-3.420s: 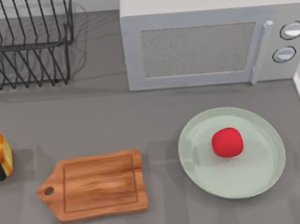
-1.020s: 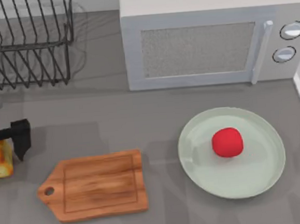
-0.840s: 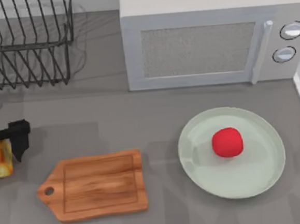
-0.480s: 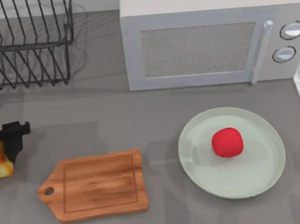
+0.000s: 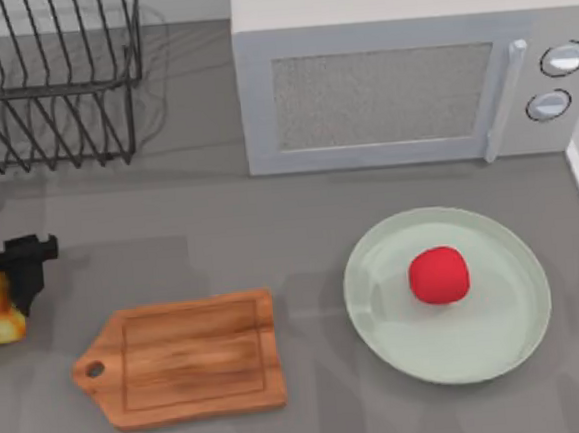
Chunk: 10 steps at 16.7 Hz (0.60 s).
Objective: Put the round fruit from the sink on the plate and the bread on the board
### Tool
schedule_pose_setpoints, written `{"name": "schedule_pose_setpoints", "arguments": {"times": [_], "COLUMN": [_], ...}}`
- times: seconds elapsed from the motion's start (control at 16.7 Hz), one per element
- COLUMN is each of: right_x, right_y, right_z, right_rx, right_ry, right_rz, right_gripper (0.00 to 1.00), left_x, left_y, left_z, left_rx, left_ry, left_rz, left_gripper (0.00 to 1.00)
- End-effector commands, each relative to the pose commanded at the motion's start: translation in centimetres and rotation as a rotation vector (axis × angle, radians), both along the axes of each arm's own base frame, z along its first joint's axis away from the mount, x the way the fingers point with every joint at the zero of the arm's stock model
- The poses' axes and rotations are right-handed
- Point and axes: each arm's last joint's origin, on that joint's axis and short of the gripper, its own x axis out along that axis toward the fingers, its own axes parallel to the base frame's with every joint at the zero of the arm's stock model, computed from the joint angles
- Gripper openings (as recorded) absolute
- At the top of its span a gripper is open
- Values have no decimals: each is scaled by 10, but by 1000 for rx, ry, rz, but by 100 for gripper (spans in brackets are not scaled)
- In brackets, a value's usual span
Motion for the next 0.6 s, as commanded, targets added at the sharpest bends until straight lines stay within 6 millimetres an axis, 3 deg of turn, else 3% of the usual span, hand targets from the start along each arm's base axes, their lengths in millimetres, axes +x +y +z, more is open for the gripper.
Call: {"name": "schedule_pose_setpoints", "arguments": {"times": [0.36, 0.6], "right_x": [0, 0], "right_y": [0, 0], "right_z": [0, 0], "right_rx": [0, 0], "right_ry": [0, 0], "right_rz": [0, 0], "right_gripper": [100, 100], "left_x": [1, 6], "left_y": [-1, 0], "left_z": [2, 31], "left_rx": [-1, -1], "left_ry": [-4, -7], "left_rz": [-2, -2], "left_gripper": [0, 0]}}
